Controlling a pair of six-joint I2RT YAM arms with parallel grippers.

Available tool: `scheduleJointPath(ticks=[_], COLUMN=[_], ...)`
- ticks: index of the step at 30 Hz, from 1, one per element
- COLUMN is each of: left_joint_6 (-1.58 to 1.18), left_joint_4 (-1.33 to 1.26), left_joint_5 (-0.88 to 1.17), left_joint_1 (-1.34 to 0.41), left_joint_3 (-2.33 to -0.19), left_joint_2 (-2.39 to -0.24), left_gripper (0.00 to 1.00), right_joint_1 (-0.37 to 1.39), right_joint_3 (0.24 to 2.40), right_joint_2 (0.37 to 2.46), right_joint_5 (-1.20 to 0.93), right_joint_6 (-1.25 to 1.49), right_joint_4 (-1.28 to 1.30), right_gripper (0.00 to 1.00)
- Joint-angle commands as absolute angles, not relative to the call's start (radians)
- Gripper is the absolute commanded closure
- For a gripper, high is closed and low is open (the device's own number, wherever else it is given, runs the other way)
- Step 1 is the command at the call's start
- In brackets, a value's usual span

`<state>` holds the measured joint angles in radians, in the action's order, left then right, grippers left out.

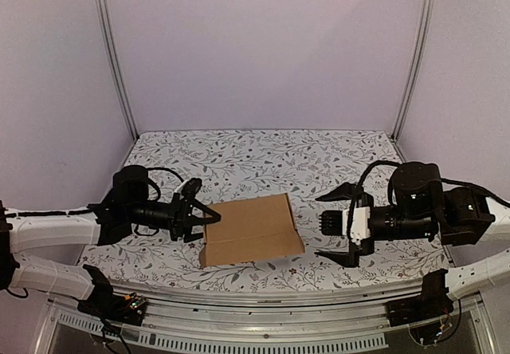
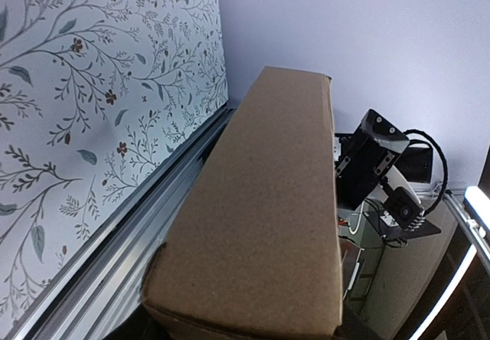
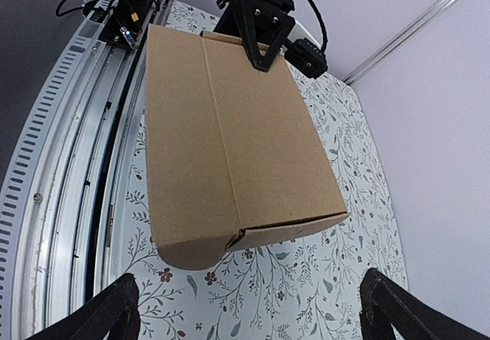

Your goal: Fold the paper box

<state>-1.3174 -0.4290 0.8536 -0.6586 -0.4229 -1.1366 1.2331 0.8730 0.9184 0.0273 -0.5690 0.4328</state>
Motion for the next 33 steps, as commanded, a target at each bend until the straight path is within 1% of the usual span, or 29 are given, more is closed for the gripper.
scheduleJointPath(ticks=[1,5,7,12,19,23,26,33], left_joint_6=[-1.118,-1.03,-0.99,-0.98,-0.99,-1.028,-1.031,-1.039], left_joint_4=[-0.147,-0.016,0.067,0.09,0.063,-0.043,-0.062,-0.12], left_joint_5=[0.981,1.03,1.04,1.067,1.091,1.111,1.122,1.149], left_joint_1=[-0.625,-0.611,-0.609,-0.609,-0.609,-0.609,-0.609,-0.613], left_joint_3=[-0.48,-0.518,-0.533,-0.534,-0.527,-0.502,-0.489,-0.47], left_joint_2=[-1.072,-1.029,-1.012,-0.995,-0.965,-0.945,-0.949,-0.953], left_gripper=[0.5,0.51,0.51,0.52,0.53,0.53,0.53,0.53], right_joint_1=[1.338,1.429,1.471,1.543,1.594,1.64,1.673,1.727], right_joint_3=[0.829,0.825,0.804,0.741,0.673,0.621,0.595,0.597], right_joint_2=[0.915,0.947,0.959,0.987,1.068,1.118,1.147,1.242], right_joint_5=[0.245,0.398,0.476,0.585,0.64,0.693,0.715,0.748], right_joint_6=[-0.761,-0.91,-0.988,-1.254,-1.474,-1.565,-1.615,-1.763], right_joint_4=[0.354,0.323,0.254,0.075,-0.156,-0.277,-0.363,-0.536], right_gripper=[0.01,0.01,0.01,0.01,0.01,0.01,0.01,0.01])
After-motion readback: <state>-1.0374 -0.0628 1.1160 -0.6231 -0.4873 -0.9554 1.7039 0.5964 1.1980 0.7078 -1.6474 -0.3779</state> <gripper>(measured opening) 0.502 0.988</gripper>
